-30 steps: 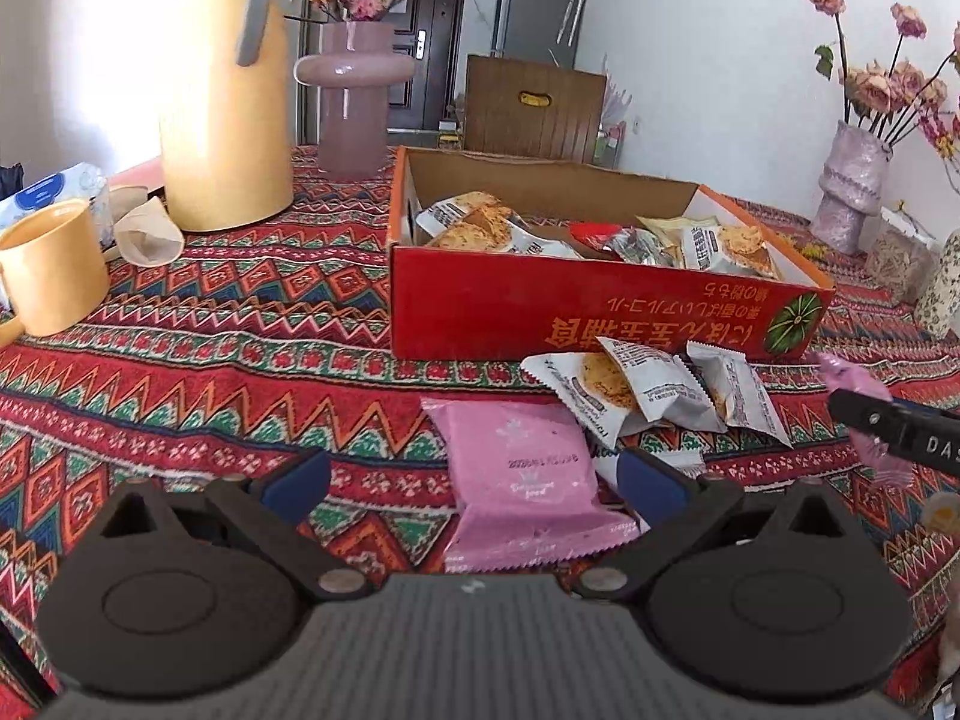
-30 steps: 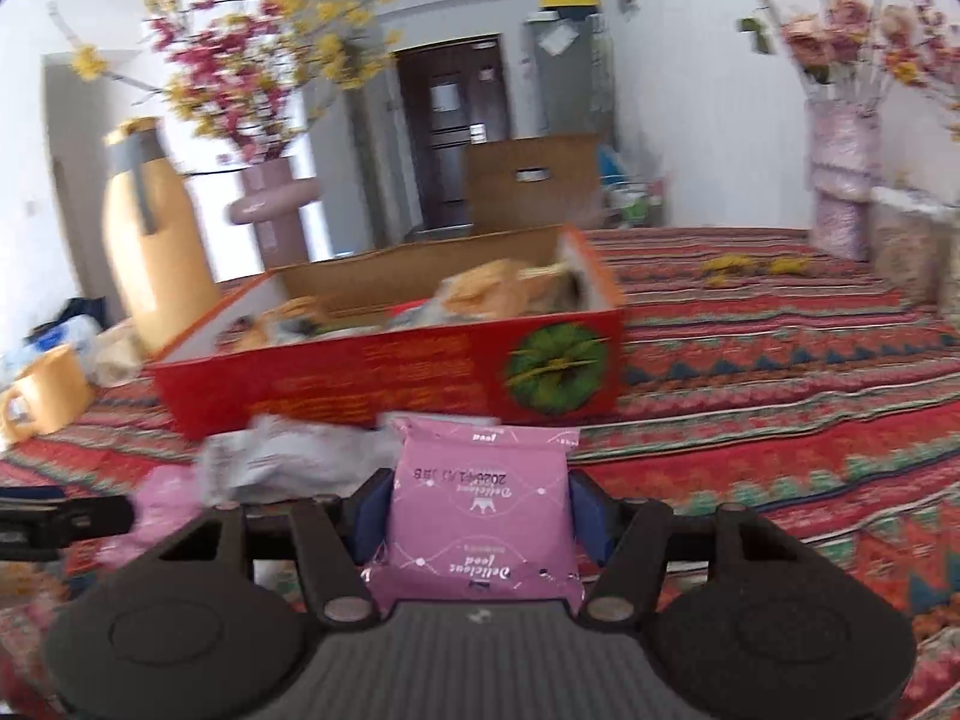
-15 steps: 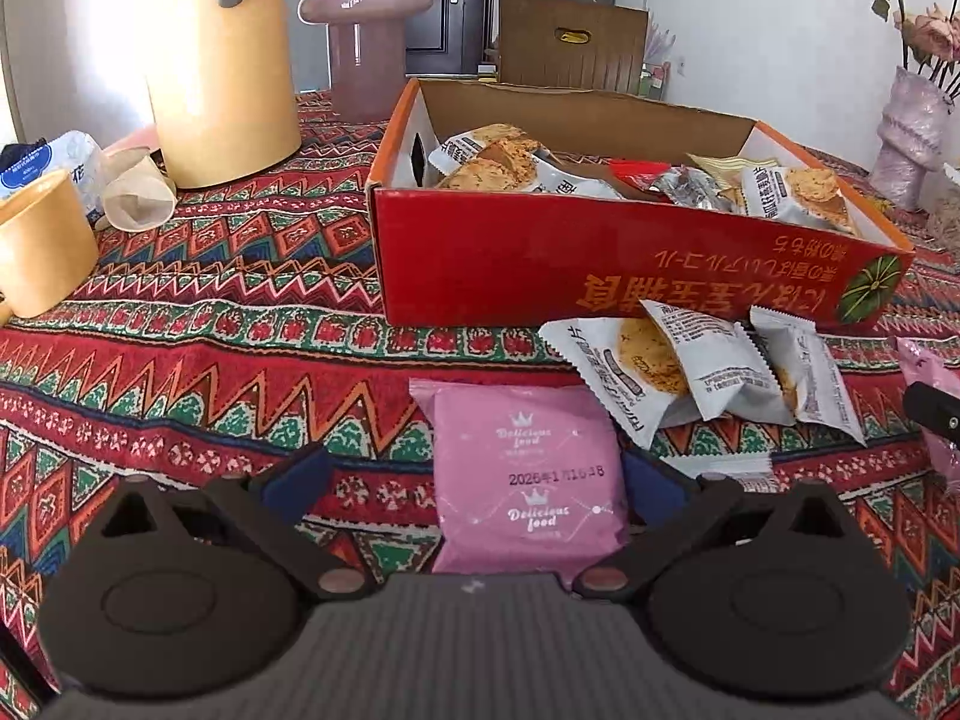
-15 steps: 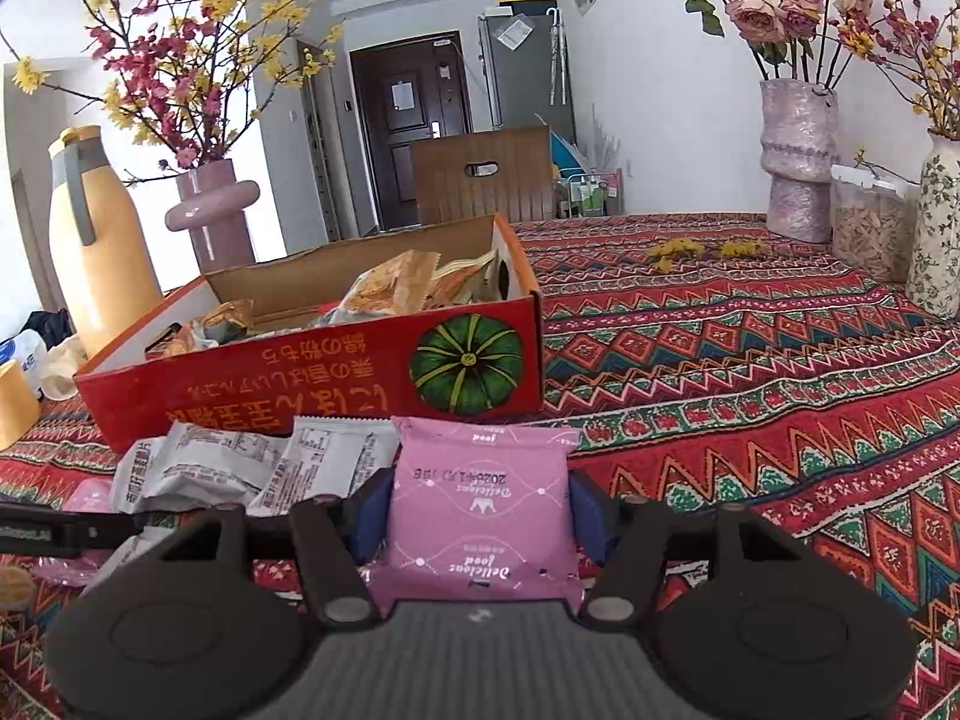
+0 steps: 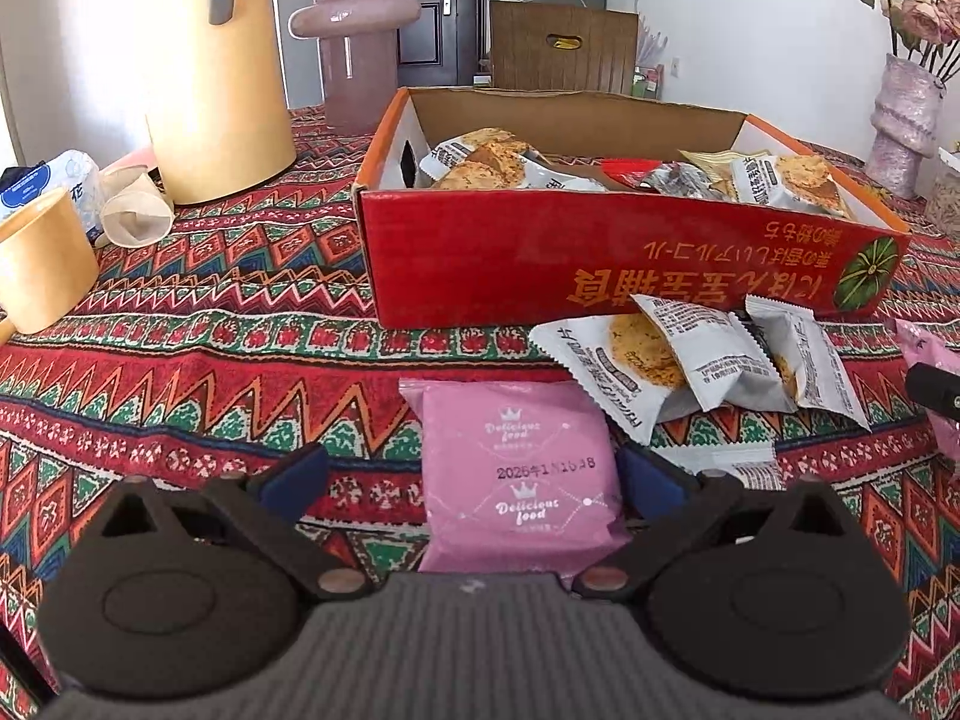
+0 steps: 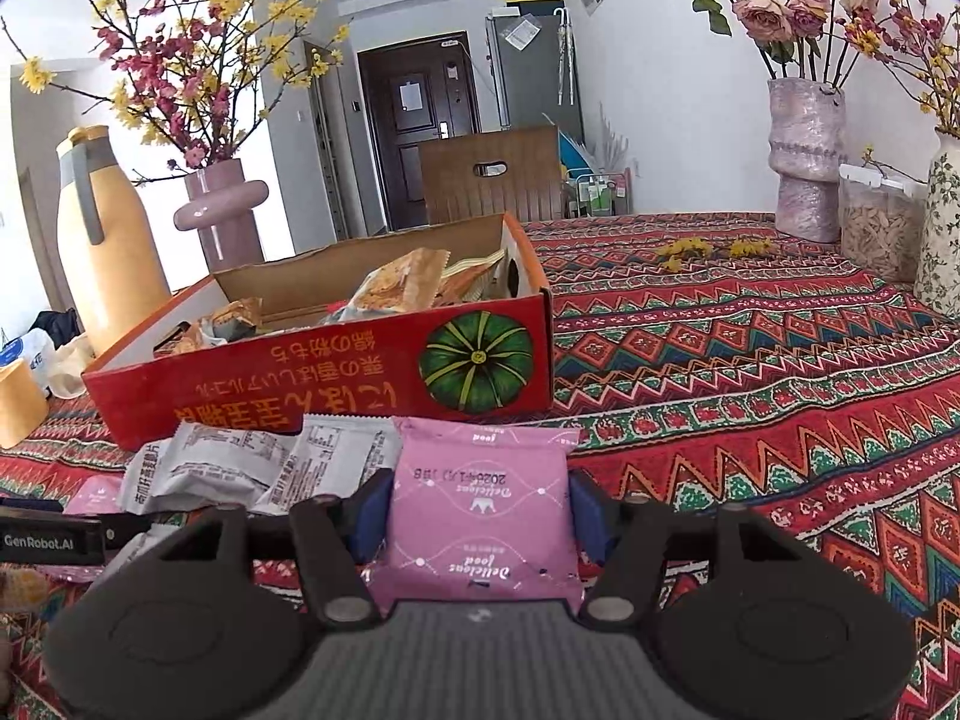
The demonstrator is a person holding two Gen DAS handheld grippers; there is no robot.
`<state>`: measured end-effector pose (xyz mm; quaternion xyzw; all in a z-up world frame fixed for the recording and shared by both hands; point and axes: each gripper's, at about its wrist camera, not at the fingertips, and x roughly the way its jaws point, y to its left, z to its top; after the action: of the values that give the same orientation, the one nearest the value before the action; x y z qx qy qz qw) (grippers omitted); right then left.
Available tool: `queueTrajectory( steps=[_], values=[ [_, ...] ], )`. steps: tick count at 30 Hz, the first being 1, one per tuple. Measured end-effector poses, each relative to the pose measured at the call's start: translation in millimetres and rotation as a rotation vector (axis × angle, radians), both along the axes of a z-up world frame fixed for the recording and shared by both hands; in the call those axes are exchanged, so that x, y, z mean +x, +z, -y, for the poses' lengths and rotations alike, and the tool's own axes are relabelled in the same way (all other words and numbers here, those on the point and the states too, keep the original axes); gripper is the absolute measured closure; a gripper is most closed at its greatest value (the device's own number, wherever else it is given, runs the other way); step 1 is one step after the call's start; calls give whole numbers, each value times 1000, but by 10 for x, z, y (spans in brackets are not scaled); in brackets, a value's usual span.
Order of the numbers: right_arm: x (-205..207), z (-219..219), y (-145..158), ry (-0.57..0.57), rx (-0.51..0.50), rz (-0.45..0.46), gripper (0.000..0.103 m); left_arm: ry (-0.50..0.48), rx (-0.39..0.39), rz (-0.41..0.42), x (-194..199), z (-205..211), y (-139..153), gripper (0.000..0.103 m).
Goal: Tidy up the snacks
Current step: 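Grasp a pink packet with the right gripper while the left grasps another pink packet, then carry both pink packets over the box and open both grippers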
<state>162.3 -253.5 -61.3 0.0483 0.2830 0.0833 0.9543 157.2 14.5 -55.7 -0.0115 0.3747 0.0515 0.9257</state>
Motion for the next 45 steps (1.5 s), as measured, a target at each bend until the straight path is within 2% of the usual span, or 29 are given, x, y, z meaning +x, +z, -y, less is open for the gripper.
queueTrajectory(
  steps=[3,8,10,26,34,45],
  values=[
    [0,0,-1,0,0,0,42,-5,-5,-1,-9,-1,7,2],
    [0,-1,-1,0,0,0,42,-33,-5,24,-74,28,41,25],
    [0,1,-2,0,0,1,42,-43,-7,31,-101,43,61,40],
    [-63,-47,26,12,-26,32,42,-60,-29,61,-208,-16,126,40],
    [-126,-55,128,24,-35,54,42,-78,-36,139,-346,-66,347,40],
    [-59,-170,509,50,-74,158,42,-119,2,270,-330,-22,746,40]
  ],
)
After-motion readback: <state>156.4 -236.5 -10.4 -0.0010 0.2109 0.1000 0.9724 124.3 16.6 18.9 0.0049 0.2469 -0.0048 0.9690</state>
